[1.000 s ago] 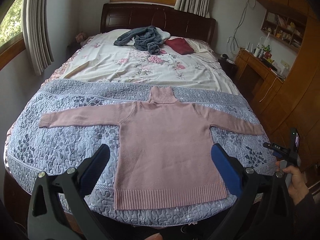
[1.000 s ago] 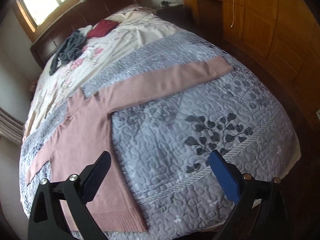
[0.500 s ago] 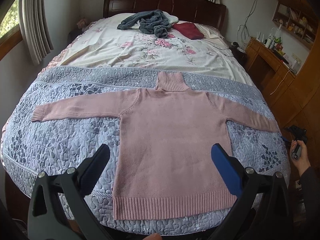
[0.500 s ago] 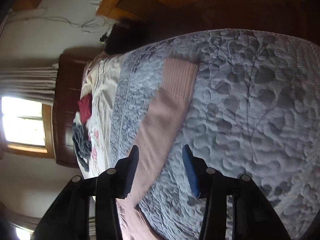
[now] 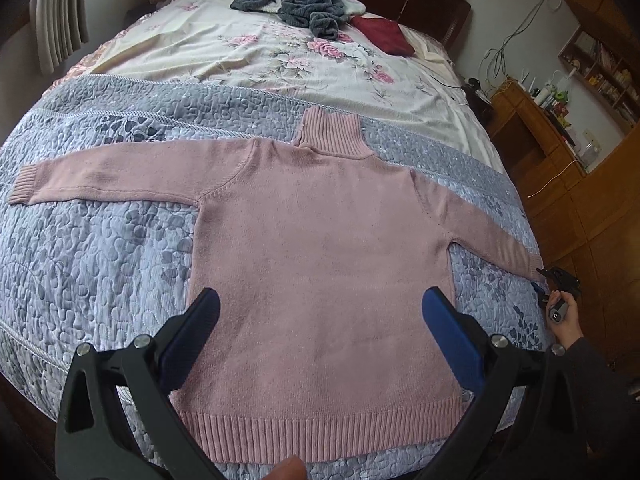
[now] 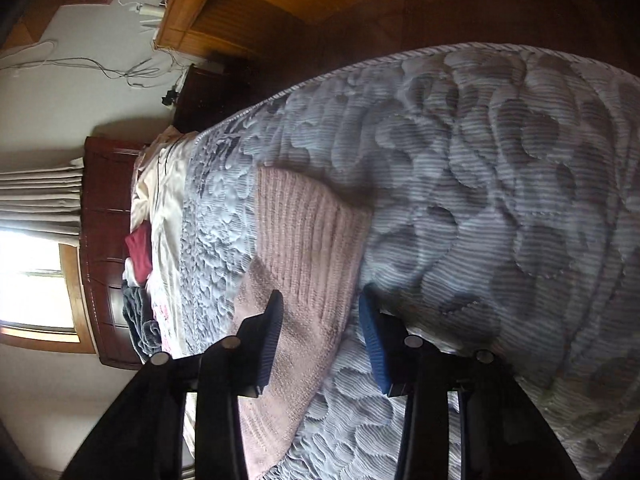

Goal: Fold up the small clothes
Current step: 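Move the right tool to a sweater sleeve cuff and grasp it, then grasp the cuff with the left tool while the right tool releases it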

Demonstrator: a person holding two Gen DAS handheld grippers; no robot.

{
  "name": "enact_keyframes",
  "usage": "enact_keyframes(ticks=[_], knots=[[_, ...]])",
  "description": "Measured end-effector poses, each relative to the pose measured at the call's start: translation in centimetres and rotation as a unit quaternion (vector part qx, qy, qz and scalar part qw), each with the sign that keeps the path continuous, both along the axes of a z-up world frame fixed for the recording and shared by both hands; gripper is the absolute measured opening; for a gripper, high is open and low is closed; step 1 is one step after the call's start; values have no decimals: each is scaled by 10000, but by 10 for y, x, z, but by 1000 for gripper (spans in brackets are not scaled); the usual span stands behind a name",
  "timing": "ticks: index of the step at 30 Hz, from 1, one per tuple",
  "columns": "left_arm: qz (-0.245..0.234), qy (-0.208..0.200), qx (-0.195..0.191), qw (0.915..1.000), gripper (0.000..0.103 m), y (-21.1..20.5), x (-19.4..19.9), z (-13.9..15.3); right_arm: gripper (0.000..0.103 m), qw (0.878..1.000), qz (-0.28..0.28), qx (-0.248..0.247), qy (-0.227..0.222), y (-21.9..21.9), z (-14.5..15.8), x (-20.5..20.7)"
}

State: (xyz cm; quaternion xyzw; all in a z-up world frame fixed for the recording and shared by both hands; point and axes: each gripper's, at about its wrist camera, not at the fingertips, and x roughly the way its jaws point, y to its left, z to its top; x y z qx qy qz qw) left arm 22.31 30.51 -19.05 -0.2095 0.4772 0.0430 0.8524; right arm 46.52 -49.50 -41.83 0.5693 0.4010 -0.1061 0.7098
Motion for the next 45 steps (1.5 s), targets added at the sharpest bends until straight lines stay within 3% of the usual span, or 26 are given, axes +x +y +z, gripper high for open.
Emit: enact_keyframes(ticks=[2, 4, 5, 10, 14, 20, 26, 34, 40, 43, 45], knots=[[17, 43, -204, 9998, 100, 7, 5, -10, 40, 9999, 85, -127, -18, 3, 3, 9], [7, 97, -298, 9995, 100, 12, 9, -20, 26, 9996, 146, -248, -23, 7, 7, 15], [37, 132, -269, 9995, 100, 14, 11, -25, 11, 9994, 153, -302, -56, 10, 10, 17], [103, 418, -178, 9989, 100, 29, 22, -49, 10, 9932, 478, -961, -459, 39, 59, 23], [26, 328, -527, 9981, 100, 42, 28, -59, 10, 9791, 1000, -1502, -941, 89, 119, 30], [11, 292, -395, 9988, 100, 56, 37, -54, 10, 9529, 1686, -2050, -1470, 175, 187, 41], [-338, 548, -480, 9968, 100, 57, 62, -59, 10, 9146, 2480, -2716, -1681, 270, 218, 43], [-836, 317, -1102, 9899, 100, 49, 108, -66, 10, 8517, 3443, -3626, -1565, 393, 196, 43], [-1136, 206, -2007, 9728, 100, 31, 159, -80, 9, 7919, 4209, -4249, -1232, 478, 134, 37], [-1301, 247, -2245, 9654, 100, 16, 187, -94, 9, 7670, 4567, -4392, -1012, 507, 95, 32], [-1385, 279, -2517, 9574, 100, 6, 204, -105, 9, 7421, 4803, -4587, -897, 526, 72, 25]])
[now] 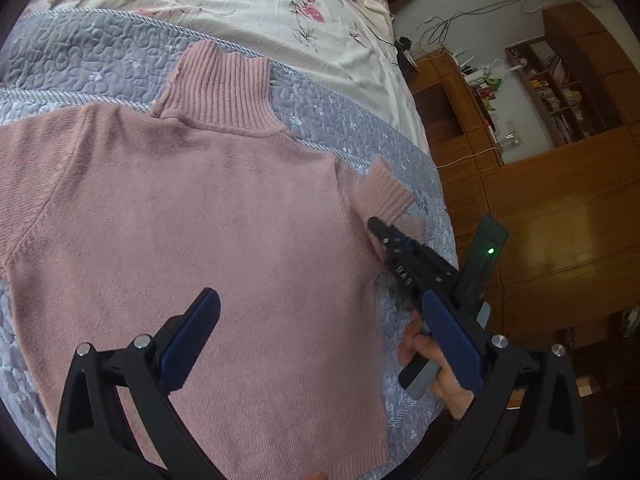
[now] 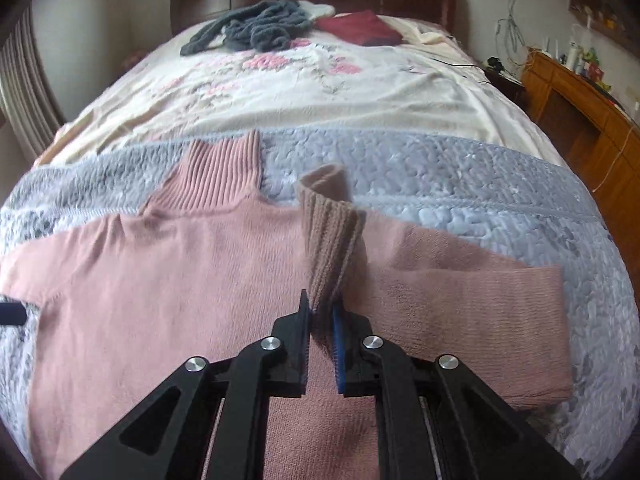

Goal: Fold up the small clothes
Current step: 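Grasp the cuff with the left tool while the right tool releases it, then carry the sleeve across the sweater body with the left tool and open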

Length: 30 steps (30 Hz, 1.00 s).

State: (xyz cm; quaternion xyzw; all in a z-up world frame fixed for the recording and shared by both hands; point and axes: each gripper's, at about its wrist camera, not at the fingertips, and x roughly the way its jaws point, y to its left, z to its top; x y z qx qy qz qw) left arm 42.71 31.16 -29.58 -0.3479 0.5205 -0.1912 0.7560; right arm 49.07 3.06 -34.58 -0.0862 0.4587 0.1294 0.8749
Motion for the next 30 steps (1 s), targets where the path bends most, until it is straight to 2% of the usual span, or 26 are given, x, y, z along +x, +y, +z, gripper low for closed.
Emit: enact_keyframes(ticks=[4, 7, 8, 9, 11, 13, 18, 19, 20, 21, 22, 23, 24, 27, 30], knots=[[20, 228, -682, 9974, 100, -14, 32, -32, 12, 9977, 396, -522, 177, 23, -36, -13], [27, 475, -1088, 9929, 100, -28, 58, -62, 39, 9967, 612, -427, 306, 22, -45, -22], [36, 583, -1186, 9912, 100, -33, 65, -73, 51, 9969, 647, -361, 263, 19, -41, -28], [55, 723, -1292, 9890, 100, -39, 72, -85, 56, 9972, 661, -277, 210, 15, -36, -35], [30, 1026, -1454, 9840, 100, -53, 84, -107, 56, 9977, 651, -126, 161, 3, -23, -48], [-37, 1201, -1418, 9826, 100, -66, 92, -122, 59, 9983, 540, 166, 163, -13, -12, -66], [-93, 1375, -1494, 9791, 99, -90, 103, -134, 61, 9956, 271, 830, 332, -45, -3, -116], [-95, 1353, -1394, 9809, 94, -92, 106, -133, 61, 9945, 227, 945, 388, -48, -4, -125], [-111, 1380, -1284, 9820, 70, -94, 108, -134, 61, 9931, 183, 1066, 457, -51, -5, -133], [-128, 1462, -1246, 9813, 54, -96, 110, -135, 61, 9916, 142, 1176, 522, -54, -6, -140], [-132, 1561, -1206, 9803, 30, -96, 111, -137, 61, 9901, 113, 1271, 577, -54, -7, -148], [-123, 1603, -1113, 9807, 13, -96, 112, -138, 61, 9888, 87, 1359, 614, -55, -7, -155], [-131, 1604, -973, 9822, 8, -98, 113, -137, 61, 9876, 66, 1430, 650, -54, -7, -161], [-164, 1431, -799, 9863, 8, -96, 114, -124, 61, 9838, 37, 1619, 771, -50, -7, -175], [-184, 1061, -680, 9919, 7, -85, 113, -89, 61, 9812, 70, 1734, 844, -46, -7, -185]])
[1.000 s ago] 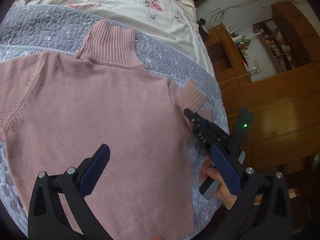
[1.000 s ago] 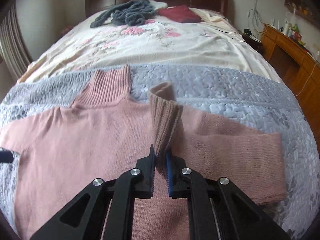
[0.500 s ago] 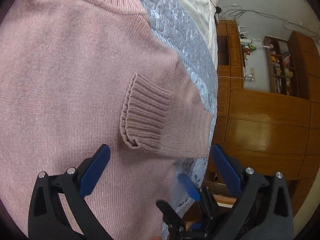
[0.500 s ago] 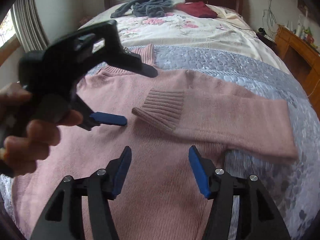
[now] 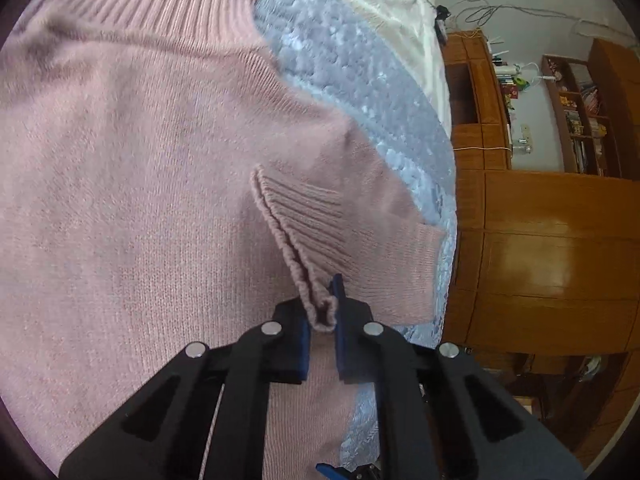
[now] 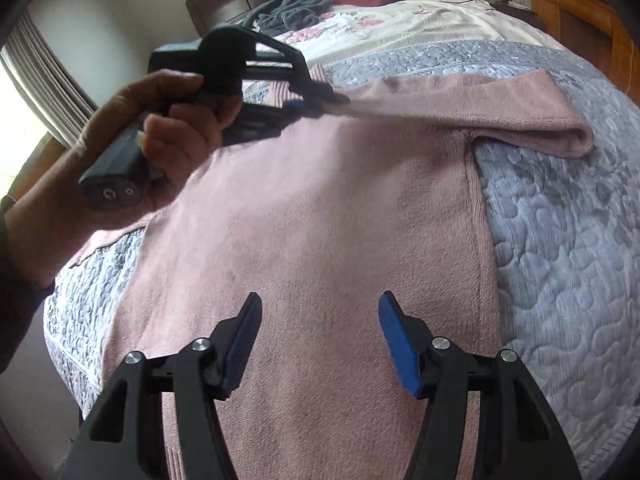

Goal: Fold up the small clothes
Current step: 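Carry the sleeve across the sweater body with the left tool and open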

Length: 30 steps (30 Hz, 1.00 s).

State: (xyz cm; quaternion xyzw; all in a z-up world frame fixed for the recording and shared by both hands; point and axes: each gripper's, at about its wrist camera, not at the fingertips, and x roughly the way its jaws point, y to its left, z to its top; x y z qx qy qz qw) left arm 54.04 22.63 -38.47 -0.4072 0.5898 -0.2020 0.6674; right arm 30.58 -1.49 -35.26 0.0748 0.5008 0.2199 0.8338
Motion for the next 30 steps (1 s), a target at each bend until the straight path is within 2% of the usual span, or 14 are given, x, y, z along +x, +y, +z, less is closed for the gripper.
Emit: enact_keyframes(ticks=[5, 7, 13, 17, 22, 30], knots=[[100, -706, 258, 9971, 7, 45, -5, 75, 61, 10000, 47, 50, -15, 5, 3, -8], [127, -869, 389, 9954, 7, 69, -9, 97, 61, 10000, 29, 66, -10, 6, 4, -8], [278, -1045, 753, 9913, 7, 138, -30, 129, 61, 9999, 38, 110, 18, 11, 5, -6], [350, -1012, 935, 9898, 7, 171, -46, 130, 61, 9999, 99, 104, 14, 16, 6, -6], [544, -920, 992, 9893, 7, 206, -63, 116, 61, 9999, 107, 98, 63, 18, 3, -6], [771, -574, 955, 9908, 7, 246, -85, 64, 61, 9998, 158, 98, 118, 24, -3, -7]])
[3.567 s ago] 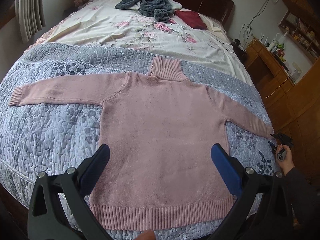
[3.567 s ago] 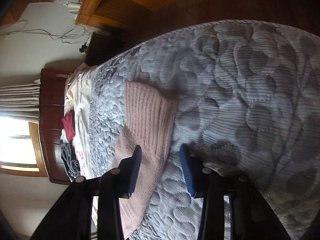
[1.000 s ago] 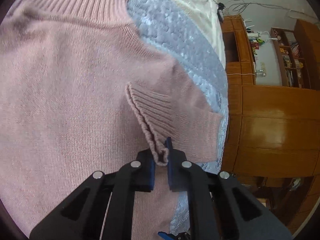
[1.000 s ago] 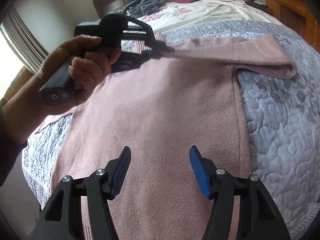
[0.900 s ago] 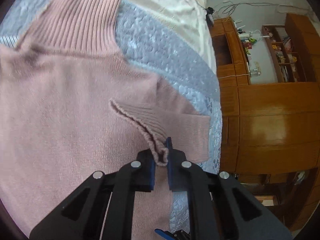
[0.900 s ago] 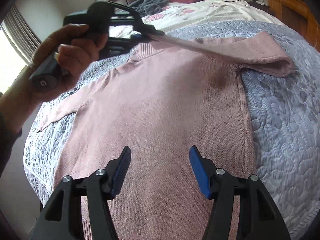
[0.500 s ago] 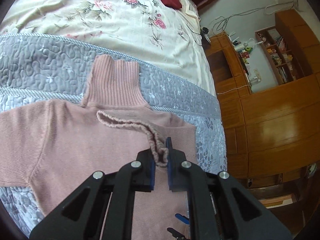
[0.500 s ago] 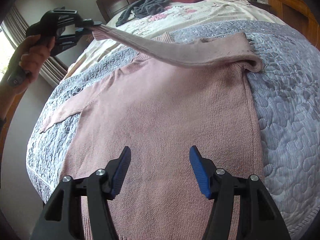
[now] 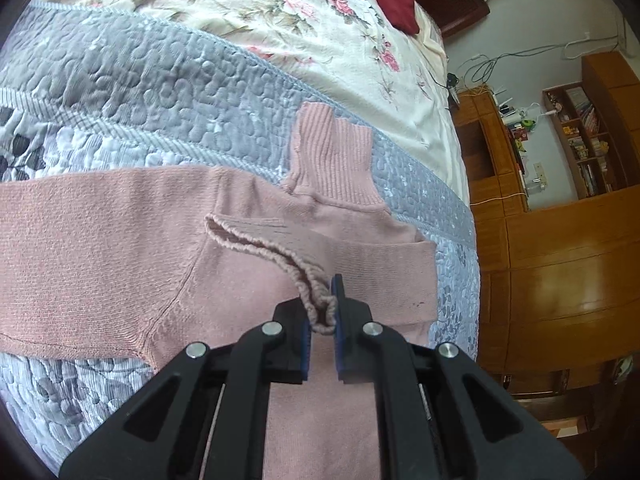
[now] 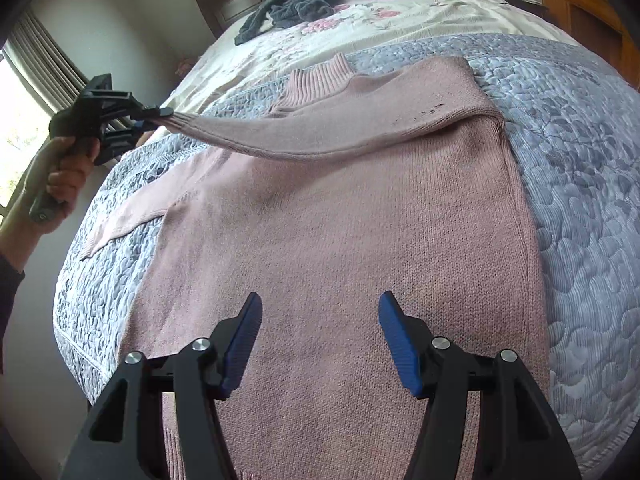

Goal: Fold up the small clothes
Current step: 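Carry the sleeve across the sweater body with the left tool and open, then grasp the cuff of the other sleeve with the left tool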

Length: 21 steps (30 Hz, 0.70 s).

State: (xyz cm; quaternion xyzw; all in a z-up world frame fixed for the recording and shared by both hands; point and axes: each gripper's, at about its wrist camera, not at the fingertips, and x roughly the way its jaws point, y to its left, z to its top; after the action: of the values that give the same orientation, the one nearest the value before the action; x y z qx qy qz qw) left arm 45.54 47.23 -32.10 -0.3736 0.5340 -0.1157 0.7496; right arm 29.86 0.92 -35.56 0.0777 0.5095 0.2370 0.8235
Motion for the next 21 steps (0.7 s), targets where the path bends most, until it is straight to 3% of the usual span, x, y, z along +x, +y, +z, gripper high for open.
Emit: enact_keyframes(ticks=[6, 9, 11, 12, 13, 14, 17, 19, 21], knots=[[164, 485, 74, 9987, 7, 16, -10, -57, 61, 10000, -4, 62, 44, 3, -1, 2], [158, 872, 635, 9940, 9, 17, -12, -78, 61, 9999, 22, 94, 94, 5, 0, 3], [381, 942, 1347, 9857, 22, 20, -17, -66, 61, 9999, 77, 93, 45, 7, 5, 3], [529, 784, 1633, 9820, 27, 21, -20, -52, 61, 9999, 95, 103, 4, 7, 8, 3], [657, 496, 1668, 9826, 43, 21, -26, -35, 61, 9999, 106, 127, -30, 7, 11, 4], [750, 193, 1509, 9855, 56, 20, -29, -22, 61, 9998, 102, 152, -51, 7, 13, 5], [519, -245, 822, 9950, 59, 4, -27, -14, 61, 9997, 41, 258, 13, 10, 12, 7], [274, 91, 519, 9982, 56, -12, -17, -42, 61, 9996, 2, 284, 83, 13, 10, 8], [176, 436, 550, 9974, 52, -22, -15, -71, 61, 9995, 12, 292, 92, 16, 11, 7]])
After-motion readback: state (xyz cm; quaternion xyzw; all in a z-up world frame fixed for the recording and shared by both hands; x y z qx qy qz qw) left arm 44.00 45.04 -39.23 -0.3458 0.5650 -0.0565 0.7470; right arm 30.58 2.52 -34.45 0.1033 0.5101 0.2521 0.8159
